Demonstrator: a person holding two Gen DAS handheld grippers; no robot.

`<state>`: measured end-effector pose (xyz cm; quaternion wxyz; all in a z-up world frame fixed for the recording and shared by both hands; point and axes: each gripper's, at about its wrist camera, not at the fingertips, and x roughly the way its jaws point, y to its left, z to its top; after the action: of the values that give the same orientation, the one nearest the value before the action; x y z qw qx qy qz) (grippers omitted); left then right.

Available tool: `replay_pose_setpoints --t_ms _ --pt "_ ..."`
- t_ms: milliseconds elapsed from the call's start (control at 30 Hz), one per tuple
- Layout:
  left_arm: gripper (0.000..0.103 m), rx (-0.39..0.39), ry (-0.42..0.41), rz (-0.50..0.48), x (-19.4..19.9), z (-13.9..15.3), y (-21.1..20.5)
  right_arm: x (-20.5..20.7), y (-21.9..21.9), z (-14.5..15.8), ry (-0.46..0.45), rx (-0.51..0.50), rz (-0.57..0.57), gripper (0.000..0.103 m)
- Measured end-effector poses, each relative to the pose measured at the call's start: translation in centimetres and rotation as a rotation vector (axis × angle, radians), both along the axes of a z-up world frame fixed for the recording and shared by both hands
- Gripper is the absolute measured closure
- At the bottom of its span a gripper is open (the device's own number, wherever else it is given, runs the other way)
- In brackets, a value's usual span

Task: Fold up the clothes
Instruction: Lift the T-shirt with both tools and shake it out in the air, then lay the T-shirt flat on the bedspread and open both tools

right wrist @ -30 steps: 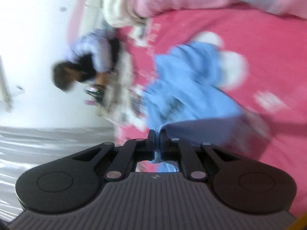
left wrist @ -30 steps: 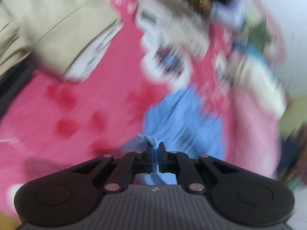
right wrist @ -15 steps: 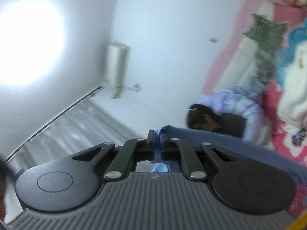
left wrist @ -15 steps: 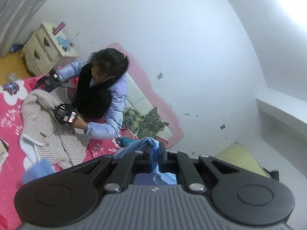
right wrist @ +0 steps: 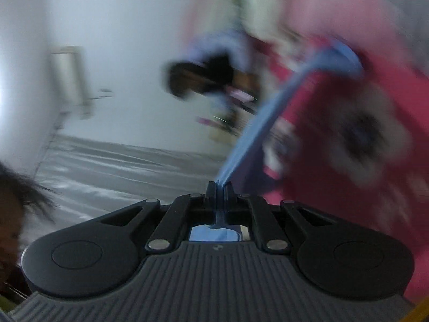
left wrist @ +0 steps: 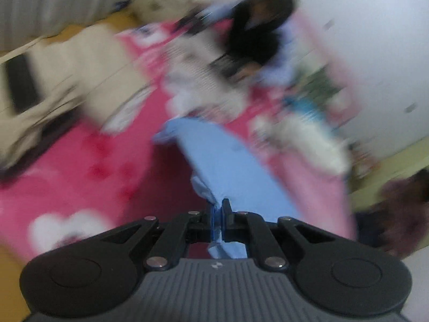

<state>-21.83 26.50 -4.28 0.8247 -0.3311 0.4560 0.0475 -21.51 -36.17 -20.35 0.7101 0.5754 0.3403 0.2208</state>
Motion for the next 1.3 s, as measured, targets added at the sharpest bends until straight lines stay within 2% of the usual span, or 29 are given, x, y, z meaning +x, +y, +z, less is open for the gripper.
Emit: replay_pose_setpoints --t_ms 100,200,300,367,500,667,800,900,1000,1067,1133,1233,1300 --pt "0.098 0.157 0.238 -0.062 -1.2 -7.9 -0.1 -3.2 0.7 -5.6 0.192 -0.09 0.04 0.1" --pt "0.098 0.226 0.457 -0.128 -1.6 -16.4 -0.5 -4.3 1.5 -11.0 0.366 -0.227 0.128 0.1" --pt "0.098 0.298 0.561 -0.228 -1.8 -21.1 -1.6 -4.3 2.3 -14.0 0.455 -0.363 0.223 0.1" --pt "0.098 0.328 0.6 -0.28 -1.8 -23.1 -2.8 -4.2 2.9 -15.2 0.495 -0.447 0.284 0.1" --pt "0.098 0.392 0.618 -0.374 -1.9 -24.5 -4.9 -3.7 3.9 -16.2 0.539 -0.596 0.402 0.1" --pt "0.098 0.412 0.609 -0.461 -2.9 -24.1 -6.3 -3.6 4.7 -14.6 0.501 -0.674 0.48 0.1" --pt "0.097 0.468 0.653 -0.5 -3.1 -25.3 -6.8 -2.9 6.8 -15.1 0.505 -0.829 0.56 0.097" --pt "0.095 0.564 0.705 -0.556 -3.4 -26.8 -7.7 -3.5 8.2 -16.3 0.554 -0.984 0.618 0.095" --pt "0.084 0.641 0.758 -0.644 -4.6 -27.8 -8.3 -4.8 9.2 -16.7 0.573 -1.137 0.692 0.094" --pt "0.083 0.647 0.772 -0.658 -5.7 -27.4 -8.0 -5.8 8.8 -15.1 0.537 -1.172 0.685 0.093" --pt "0.083 0.631 0.772 -0.622 -6.4 -26.1 -7.2 -6.8 8.5 -13.3 0.492 -1.199 0.674 0.093" --pt "0.081 0.617 0.709 -0.53 -5.5 -23.3 -6.6 -6.1 9.9 -10.6 0.346 -1.167 0.655 0.092" --pt "0.078 0.618 0.651 -0.509 -4.3 -22.4 -7.8 -5.2 11.4 -9.2 0.246 -1.149 0.654 0.076"
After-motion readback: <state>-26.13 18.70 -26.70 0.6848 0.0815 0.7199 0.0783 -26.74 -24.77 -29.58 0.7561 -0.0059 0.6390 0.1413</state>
